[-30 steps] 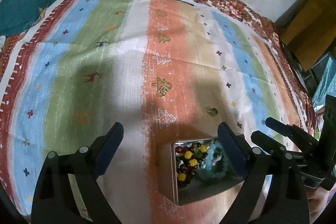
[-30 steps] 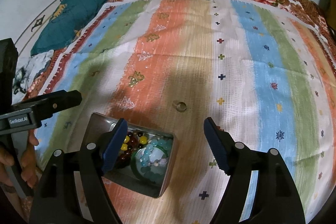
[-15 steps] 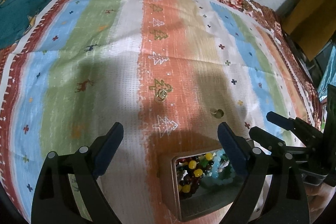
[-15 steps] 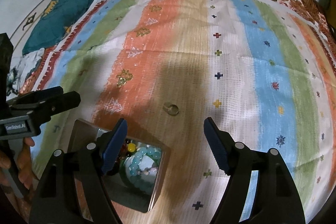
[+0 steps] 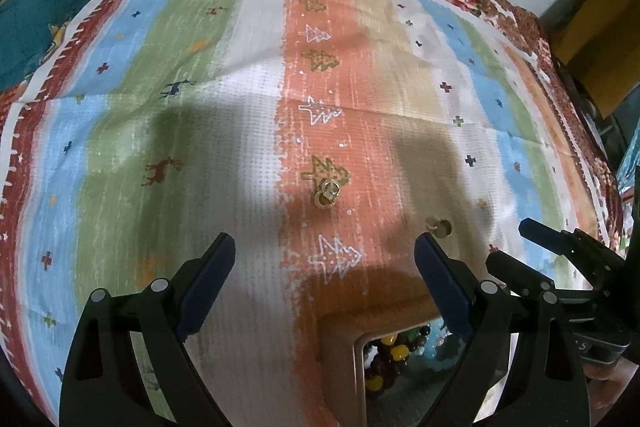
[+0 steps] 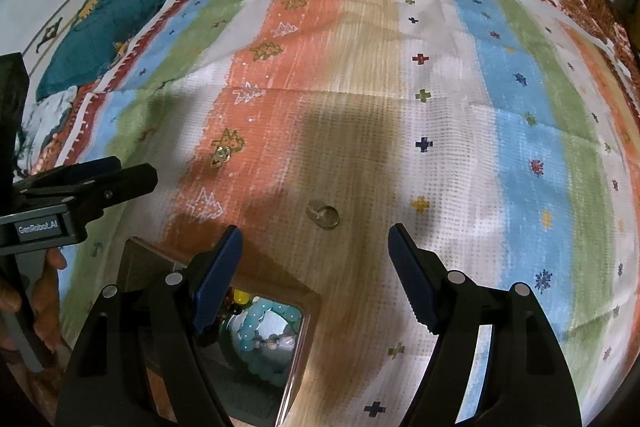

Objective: Organize jewelry
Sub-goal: 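Move both open tools toward the metal ring on the cloth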

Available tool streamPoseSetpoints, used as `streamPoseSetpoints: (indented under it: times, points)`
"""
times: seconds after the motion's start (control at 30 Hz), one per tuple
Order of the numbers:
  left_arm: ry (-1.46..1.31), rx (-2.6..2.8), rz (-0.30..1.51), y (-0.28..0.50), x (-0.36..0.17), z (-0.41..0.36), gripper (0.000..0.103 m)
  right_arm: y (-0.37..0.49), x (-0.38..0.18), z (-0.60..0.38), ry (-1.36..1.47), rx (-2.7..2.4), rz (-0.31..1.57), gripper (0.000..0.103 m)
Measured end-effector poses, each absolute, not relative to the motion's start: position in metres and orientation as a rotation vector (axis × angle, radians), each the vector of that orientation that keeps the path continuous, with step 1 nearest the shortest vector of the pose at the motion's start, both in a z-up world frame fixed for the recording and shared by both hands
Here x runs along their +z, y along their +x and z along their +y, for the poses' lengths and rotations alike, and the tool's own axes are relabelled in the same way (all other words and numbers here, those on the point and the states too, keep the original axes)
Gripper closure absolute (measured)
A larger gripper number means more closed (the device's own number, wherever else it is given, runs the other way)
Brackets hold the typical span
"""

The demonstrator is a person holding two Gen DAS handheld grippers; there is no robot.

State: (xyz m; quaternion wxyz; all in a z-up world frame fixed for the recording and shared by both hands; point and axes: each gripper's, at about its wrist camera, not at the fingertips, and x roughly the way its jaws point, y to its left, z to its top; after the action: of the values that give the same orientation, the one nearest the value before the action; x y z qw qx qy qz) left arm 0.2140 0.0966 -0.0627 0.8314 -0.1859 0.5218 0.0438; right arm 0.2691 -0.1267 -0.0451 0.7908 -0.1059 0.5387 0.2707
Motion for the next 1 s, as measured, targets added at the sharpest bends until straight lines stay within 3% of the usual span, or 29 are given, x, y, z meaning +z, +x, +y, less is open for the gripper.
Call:
streamPoseSetpoints:
  times: [0.7, 1.0]
  points:
    - [-0.344, 0.072, 1.163, 0.243, -0.081, 0.093, 0.016, 0.289, -0.068, -0.114, -0.258, 0.563, 1.214, 0.028]
    - [-0.330, 0.057, 1.194, 0.257, -0.092, 0.092, 0.027, 0.298, -0.081, -0.109, -0.257, 0.571, 1.251, 0.028]
